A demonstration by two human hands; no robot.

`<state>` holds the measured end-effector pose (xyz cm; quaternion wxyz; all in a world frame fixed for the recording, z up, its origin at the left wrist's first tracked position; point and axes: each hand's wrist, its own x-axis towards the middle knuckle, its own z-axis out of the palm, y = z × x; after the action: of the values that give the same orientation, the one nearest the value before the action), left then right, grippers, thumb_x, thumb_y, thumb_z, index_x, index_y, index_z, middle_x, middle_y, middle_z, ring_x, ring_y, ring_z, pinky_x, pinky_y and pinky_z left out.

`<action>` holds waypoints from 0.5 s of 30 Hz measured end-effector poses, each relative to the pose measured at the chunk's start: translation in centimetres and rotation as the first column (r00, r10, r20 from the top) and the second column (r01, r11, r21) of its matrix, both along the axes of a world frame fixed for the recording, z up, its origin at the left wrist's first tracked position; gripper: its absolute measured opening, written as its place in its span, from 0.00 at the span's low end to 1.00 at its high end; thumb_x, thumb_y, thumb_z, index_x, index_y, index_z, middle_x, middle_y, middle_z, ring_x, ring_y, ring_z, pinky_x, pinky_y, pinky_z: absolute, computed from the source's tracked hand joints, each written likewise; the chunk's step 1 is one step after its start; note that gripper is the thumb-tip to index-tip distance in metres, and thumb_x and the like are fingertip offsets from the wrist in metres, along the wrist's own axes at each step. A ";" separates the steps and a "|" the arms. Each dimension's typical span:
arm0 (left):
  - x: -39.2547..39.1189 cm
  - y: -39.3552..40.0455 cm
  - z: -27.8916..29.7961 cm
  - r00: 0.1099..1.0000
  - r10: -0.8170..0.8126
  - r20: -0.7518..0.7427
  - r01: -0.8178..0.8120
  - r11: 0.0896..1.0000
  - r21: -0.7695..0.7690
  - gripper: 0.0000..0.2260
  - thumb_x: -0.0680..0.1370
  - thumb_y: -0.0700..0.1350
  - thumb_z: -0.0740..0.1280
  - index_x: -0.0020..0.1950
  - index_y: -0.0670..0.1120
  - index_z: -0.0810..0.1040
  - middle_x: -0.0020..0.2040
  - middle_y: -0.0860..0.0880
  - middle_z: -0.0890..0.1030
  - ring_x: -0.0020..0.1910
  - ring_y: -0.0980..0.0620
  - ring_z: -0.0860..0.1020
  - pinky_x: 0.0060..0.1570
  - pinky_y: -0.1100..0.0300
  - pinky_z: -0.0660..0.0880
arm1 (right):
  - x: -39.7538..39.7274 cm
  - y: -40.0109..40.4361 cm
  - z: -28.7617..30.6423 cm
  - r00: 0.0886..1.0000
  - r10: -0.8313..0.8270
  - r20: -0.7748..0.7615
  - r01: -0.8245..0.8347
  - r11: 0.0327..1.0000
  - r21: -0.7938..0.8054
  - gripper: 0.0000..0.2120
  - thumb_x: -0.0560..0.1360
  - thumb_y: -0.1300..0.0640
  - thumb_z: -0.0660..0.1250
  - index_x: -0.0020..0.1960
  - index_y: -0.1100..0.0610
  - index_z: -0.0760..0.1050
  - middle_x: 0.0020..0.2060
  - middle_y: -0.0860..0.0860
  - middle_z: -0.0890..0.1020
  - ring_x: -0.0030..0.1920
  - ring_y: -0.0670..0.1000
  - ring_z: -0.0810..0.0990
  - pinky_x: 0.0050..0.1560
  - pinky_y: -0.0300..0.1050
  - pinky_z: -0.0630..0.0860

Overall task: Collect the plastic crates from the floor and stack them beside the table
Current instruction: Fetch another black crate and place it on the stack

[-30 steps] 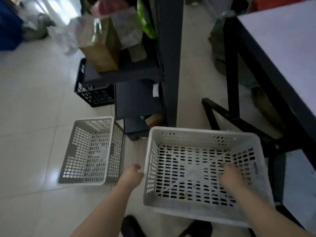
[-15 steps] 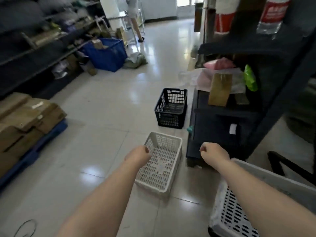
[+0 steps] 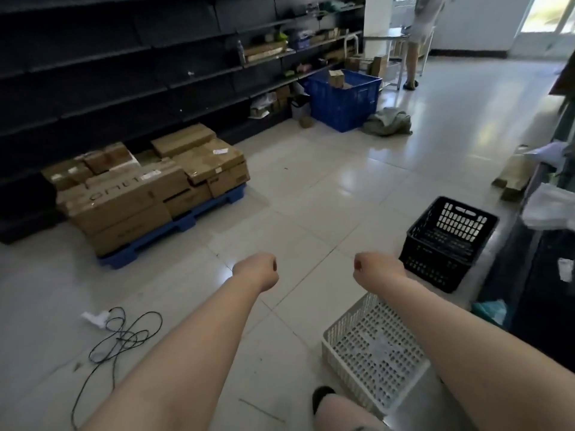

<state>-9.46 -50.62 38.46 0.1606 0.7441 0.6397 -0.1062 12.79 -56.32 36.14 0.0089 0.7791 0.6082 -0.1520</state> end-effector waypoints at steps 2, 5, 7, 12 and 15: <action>-1.7 3.0 0.0 0.999 0.028 -0.018 -0.028 1.000 0.012 0.18 0.77 0.41 0.57 0.65 0.51 0.74 0.64 0.50 0.77 0.59 0.48 0.76 0.50 0.58 0.69 | -1.9 4.1 -0.3 0.995 0.090 0.040 -0.089 0.995 -0.036 0.10 0.77 0.55 0.57 0.55 0.54 0.74 0.59 0.54 0.78 0.59 0.57 0.77 0.46 0.44 0.67; -4.3 8.4 -0.2 0.995 0.083 -0.046 -0.083 0.996 0.014 0.20 0.77 0.40 0.56 0.68 0.53 0.70 0.66 0.50 0.74 0.63 0.48 0.74 0.55 0.58 0.70 | -4.3 10.8 -1.2 0.983 0.177 0.051 -0.173 0.983 -0.067 0.05 0.76 0.56 0.59 0.50 0.52 0.71 0.60 0.55 0.77 0.59 0.57 0.77 0.48 0.45 0.69; -5.9 12.6 -0.2 0.991 0.124 -0.055 -0.123 0.992 0.025 0.20 0.78 0.41 0.56 0.68 0.52 0.71 0.66 0.49 0.75 0.63 0.48 0.74 0.53 0.59 0.70 | -5.4 15.5 -1.4 0.980 0.193 0.057 -0.189 0.980 -0.065 0.07 0.75 0.57 0.59 0.51 0.54 0.73 0.60 0.54 0.78 0.60 0.57 0.77 0.49 0.44 0.70; -8.9 22.1 0.2 0.984 0.174 -0.049 -0.173 0.985 0.015 0.18 0.78 0.42 0.56 0.66 0.52 0.72 0.65 0.49 0.75 0.62 0.47 0.75 0.52 0.57 0.71 | -7.3 26.3 -0.6 0.981 0.182 0.070 -0.178 0.982 -0.057 0.13 0.76 0.57 0.58 0.58 0.57 0.75 0.60 0.55 0.78 0.60 0.57 0.78 0.48 0.44 0.70; -10.1 27.1 0.2 0.983 0.179 -0.044 -0.179 0.984 0.005 0.16 0.78 0.43 0.57 0.65 0.53 0.73 0.64 0.49 0.75 0.62 0.47 0.75 0.54 0.56 0.72 | -8.3 31.6 -0.6 0.986 0.161 0.042 -0.158 0.985 -0.067 0.13 0.76 0.56 0.58 0.57 0.57 0.75 0.58 0.55 0.78 0.58 0.57 0.78 0.46 0.44 0.69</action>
<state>-19.58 -23.52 38.64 0.1548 0.6813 0.7073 -0.1076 4.44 -24.68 35.57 0.0598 0.7307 0.6630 -0.1516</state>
